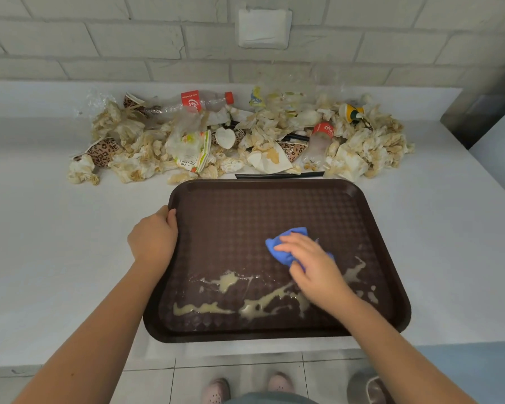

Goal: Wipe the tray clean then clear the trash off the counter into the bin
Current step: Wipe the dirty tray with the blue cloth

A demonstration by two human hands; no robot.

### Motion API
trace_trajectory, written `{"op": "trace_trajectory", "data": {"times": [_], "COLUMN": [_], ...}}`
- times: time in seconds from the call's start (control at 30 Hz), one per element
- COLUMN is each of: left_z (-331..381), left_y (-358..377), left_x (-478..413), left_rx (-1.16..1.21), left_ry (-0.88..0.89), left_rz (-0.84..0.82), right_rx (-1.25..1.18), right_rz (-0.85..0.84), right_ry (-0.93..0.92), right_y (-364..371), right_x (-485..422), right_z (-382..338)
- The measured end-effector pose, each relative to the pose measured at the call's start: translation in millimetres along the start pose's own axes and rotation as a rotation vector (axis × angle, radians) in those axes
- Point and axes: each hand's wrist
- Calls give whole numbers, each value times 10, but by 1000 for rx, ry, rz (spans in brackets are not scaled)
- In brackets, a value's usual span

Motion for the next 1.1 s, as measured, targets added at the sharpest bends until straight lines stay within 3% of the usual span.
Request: {"op": "trace_trajectory", "data": {"times": [0.13, 0.23, 0.4, 0.53, 0.9, 1.1], "left_z": [2, -23, -195, -228, -209, -183], "left_y": [-61, -132, -215, -175, -168, -184], "left_x": [29, 54, 284, 499, 517, 534], "left_rx": [53, 54, 66, 134, 206, 196], "left_ry": [18, 25, -39, -76, -141, -109], "left_rz": [13, -19, -89, -38, 2, -23], "right_rx": [-151, -222, -5, 200, 195, 391], "right_rz": [-145, -105, 1, -90, -62, -161], "right_ry": [-49, 33, 160, 208, 294, 387], "right_y": [-100, -484, -978, -879, -489, -464], "right_x": [46, -19, -105, -67, 398, 583], "right_z": [-121, -69, 395, 692, 222, 33]}}
Point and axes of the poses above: each hand's wrist, its own x-axis away from the middle knuckle, its own y-axis out of the palm, z = x × y, and after that the axes turned 7 degrees about -y, right-handed
